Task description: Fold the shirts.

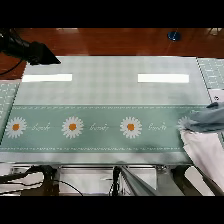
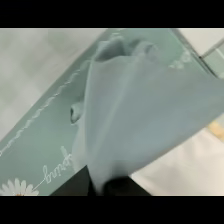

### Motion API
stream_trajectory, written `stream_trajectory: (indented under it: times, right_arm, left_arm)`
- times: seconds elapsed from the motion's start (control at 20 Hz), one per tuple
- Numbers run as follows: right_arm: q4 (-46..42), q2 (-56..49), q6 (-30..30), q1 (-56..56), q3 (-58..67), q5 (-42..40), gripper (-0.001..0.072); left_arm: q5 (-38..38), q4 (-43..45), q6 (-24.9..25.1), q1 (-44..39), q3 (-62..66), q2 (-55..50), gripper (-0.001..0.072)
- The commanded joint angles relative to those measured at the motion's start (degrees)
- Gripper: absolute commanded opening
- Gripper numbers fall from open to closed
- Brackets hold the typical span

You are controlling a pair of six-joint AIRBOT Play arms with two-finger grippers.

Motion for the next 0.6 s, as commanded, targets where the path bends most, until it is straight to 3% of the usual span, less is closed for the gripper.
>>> stream_trajectory:
  times: [0.0,0.25,0.55]
  right_arm:
    - [-3.9,3.5,0.4,-6.7,-6.4,2.4,0.0030]
    - [-20.5,8.1,-7.4,-14.8,-18.7,2.4,0.0030]
    - [-26.3,13.2,-13.0,-29.6,-29.8,2.4,0.0031]
  left_arm:
    - [1.7,0.1,2.4,0.2,0.0,-0.1,0.0369]
    - [8.1,0.5,3.4,0.2,0.0,-1.8,0.0369]
    - [8.9,0.5,3.4,0.2,0.0,-5.8,0.0369]
